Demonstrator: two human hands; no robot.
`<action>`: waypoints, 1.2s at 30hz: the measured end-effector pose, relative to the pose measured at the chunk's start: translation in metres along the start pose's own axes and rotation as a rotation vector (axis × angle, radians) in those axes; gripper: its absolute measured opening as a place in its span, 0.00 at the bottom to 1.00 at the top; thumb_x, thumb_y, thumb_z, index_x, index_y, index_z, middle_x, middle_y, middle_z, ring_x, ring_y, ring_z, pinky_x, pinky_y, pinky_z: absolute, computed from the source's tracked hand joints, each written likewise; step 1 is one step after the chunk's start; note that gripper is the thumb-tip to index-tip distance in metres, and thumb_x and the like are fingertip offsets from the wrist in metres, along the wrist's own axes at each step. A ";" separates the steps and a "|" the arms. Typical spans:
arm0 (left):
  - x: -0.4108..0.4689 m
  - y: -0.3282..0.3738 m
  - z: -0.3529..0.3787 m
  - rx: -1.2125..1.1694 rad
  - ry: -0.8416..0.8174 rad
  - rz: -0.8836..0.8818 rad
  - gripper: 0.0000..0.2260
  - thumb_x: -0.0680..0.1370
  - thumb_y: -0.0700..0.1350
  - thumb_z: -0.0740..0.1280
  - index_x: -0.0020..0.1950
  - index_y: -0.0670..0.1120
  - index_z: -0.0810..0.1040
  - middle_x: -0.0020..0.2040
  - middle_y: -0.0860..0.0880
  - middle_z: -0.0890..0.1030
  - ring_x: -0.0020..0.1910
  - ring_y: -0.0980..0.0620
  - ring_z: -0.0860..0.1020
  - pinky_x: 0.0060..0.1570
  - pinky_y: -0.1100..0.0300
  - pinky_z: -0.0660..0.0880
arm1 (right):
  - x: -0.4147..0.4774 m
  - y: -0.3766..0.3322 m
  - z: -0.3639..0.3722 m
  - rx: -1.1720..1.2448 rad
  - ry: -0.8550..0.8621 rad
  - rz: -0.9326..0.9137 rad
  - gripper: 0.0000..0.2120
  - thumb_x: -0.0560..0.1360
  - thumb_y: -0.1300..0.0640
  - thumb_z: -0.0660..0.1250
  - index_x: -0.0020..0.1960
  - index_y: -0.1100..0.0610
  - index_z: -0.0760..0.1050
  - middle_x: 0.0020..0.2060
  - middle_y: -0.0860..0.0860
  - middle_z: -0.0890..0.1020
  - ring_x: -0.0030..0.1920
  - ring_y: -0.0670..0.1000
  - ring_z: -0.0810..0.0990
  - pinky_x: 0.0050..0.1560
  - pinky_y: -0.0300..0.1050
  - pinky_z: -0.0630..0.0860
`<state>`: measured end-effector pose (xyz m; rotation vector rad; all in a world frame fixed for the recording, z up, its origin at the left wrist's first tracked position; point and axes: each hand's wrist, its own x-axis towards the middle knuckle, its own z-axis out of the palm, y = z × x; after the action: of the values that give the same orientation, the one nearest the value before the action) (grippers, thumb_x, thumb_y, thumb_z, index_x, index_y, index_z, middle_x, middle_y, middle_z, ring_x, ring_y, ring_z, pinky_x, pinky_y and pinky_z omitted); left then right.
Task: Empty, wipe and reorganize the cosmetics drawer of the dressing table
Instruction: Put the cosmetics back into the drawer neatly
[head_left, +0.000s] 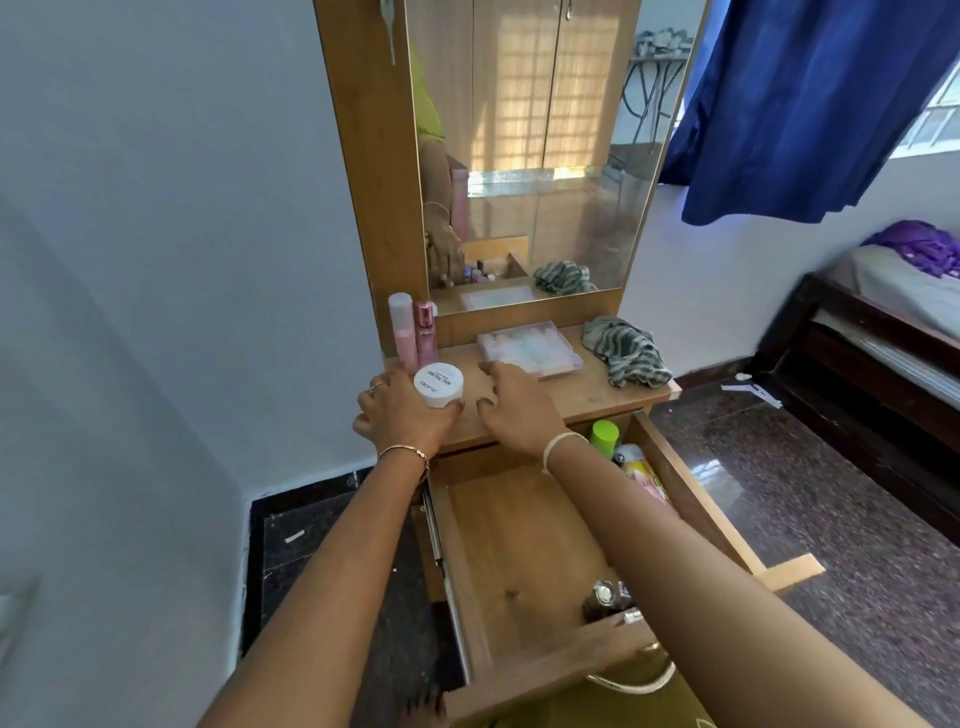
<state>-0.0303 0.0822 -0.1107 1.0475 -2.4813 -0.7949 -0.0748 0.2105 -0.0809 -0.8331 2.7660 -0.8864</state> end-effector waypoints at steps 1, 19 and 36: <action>0.003 0.000 0.002 0.010 -0.011 0.006 0.37 0.64 0.63 0.74 0.67 0.49 0.67 0.63 0.43 0.73 0.63 0.40 0.68 0.59 0.44 0.67 | 0.005 -0.002 0.000 0.024 -0.027 0.016 0.27 0.76 0.60 0.63 0.74 0.58 0.62 0.69 0.56 0.71 0.66 0.56 0.72 0.66 0.50 0.69; -0.012 0.002 0.010 -0.171 -0.074 0.174 0.32 0.62 0.63 0.74 0.61 0.51 0.73 0.58 0.48 0.78 0.62 0.43 0.69 0.57 0.49 0.67 | 0.002 0.018 0.001 0.249 0.033 0.039 0.21 0.78 0.63 0.60 0.71 0.60 0.68 0.65 0.56 0.76 0.65 0.54 0.74 0.63 0.43 0.70; -0.119 -0.014 0.026 -0.077 -0.699 0.456 0.34 0.60 0.50 0.81 0.63 0.50 0.73 0.59 0.51 0.78 0.57 0.53 0.75 0.53 0.59 0.73 | -0.127 0.086 -0.012 -0.138 -0.020 0.176 0.10 0.76 0.47 0.65 0.41 0.52 0.77 0.38 0.47 0.80 0.46 0.53 0.79 0.47 0.47 0.71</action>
<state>0.0451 0.1712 -0.1495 0.1390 -3.0347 -1.2350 -0.0115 0.3426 -0.1265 -0.6004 2.8538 -0.6602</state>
